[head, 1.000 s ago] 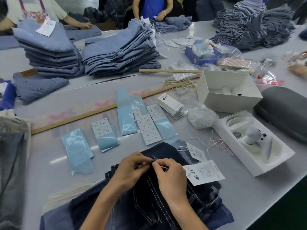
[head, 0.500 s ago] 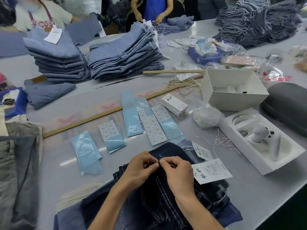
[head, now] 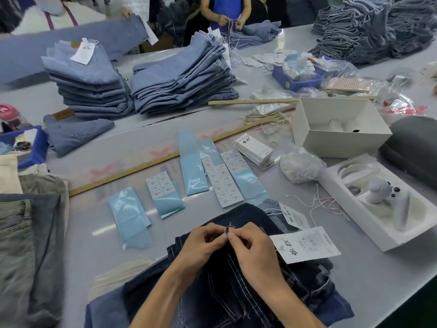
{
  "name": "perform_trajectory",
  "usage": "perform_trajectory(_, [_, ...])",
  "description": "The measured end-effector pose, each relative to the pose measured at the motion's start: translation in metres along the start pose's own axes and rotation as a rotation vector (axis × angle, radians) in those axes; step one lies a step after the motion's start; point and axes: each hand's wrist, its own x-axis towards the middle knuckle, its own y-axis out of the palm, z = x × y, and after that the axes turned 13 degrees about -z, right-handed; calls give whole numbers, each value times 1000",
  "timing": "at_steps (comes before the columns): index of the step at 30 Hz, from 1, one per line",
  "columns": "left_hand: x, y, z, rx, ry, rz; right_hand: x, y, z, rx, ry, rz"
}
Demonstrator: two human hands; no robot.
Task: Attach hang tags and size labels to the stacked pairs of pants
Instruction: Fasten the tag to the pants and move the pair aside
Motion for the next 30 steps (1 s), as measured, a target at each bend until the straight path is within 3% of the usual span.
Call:
perform_trajectory(3, [-3, 0, 0, -37, -42, -10, -4, -3, 4, -115, -143, 52])
perform_trajectory(8, [3, -4, -8, -23, -75, -33, -2, -16, 9, -205, -95, 94])
perform_trajectory(12, [12, -16, -13, -235, -99, -169, -6, -31, 22, -302, -216, 144])
perform_trajectory(16, [13, -19, -15, -327, -37, -291, -15, -47, 34, -259, -322, 221])
perform_trajectory(19, [14, -20, -20, -403, -16, -350, -12, -69, 32, -93, -476, 99])
perform_trajectory(21, [15, -21, -24, -452, 2, -349, 3, -80, 19, -110, -426, 68])
perform_trajectory(25, [11, -19, -39, -486, 59, -263, 22, -77, -9, -312, -227, 202])
perform_trajectory(30, [10, -16, -54, -496, 77, -249, 24, -59, -13, -294, -284, 179])
